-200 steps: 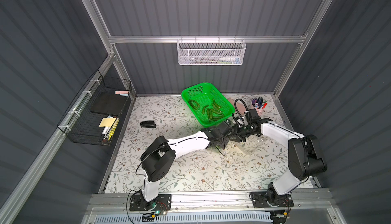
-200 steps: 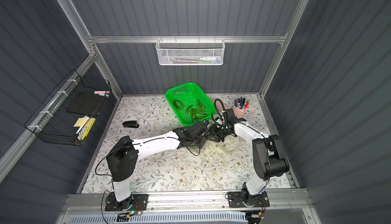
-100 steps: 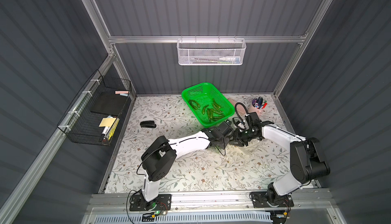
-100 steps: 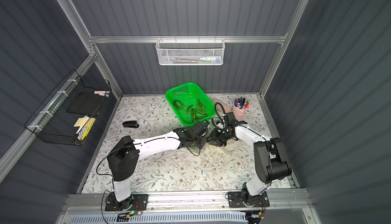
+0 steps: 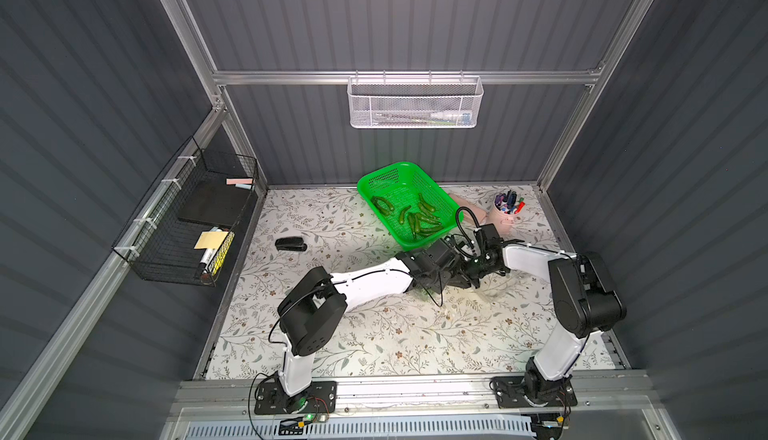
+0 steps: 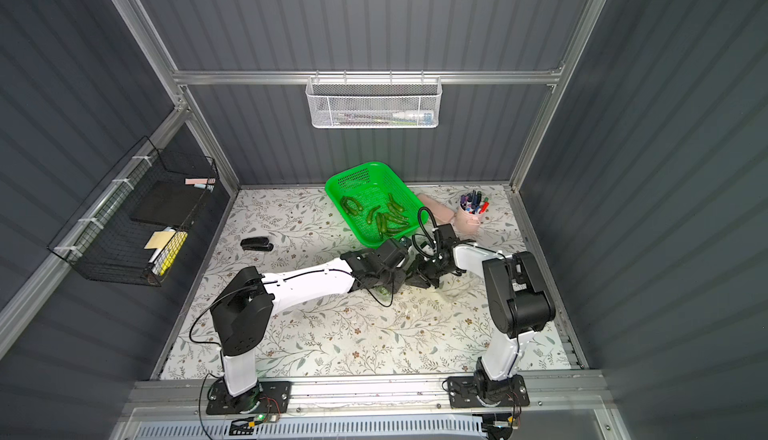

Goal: Take small green peppers out of containers
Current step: Open the packing box at the center of the board.

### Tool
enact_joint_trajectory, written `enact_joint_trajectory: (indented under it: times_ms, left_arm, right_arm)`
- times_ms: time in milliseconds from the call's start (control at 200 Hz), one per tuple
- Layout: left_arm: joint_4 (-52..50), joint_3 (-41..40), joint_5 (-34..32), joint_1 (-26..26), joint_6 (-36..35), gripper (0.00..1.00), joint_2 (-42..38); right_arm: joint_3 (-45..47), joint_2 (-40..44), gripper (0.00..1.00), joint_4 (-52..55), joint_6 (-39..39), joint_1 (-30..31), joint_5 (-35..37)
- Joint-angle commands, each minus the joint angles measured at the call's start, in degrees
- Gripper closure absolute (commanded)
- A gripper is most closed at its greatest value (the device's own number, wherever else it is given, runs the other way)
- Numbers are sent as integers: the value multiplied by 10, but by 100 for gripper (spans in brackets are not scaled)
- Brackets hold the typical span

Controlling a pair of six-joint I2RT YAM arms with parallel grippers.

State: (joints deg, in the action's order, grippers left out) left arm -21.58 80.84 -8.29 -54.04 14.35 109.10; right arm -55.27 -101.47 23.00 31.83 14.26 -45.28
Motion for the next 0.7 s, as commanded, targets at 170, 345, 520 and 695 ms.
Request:
enact_joint_trajectory:
  times_ms: [170,345,520,695]
  left_arm:
    - [17,-41,-3,32,40,100,-112]
    - [26,-71,5,51,55,100,-152]
    - [25,-117,5,51,79,100,-173]
    - [28,-149,19,52,89,100,-193]
  right_arm:
    - [-13,-30,75,69,-8,-1,56]
    - [-14,-26,74,79,-18,-1,62]
    - [-17,-12,72,87,-30,0,66]
    - [-12,55,62,100,-58,1,64]
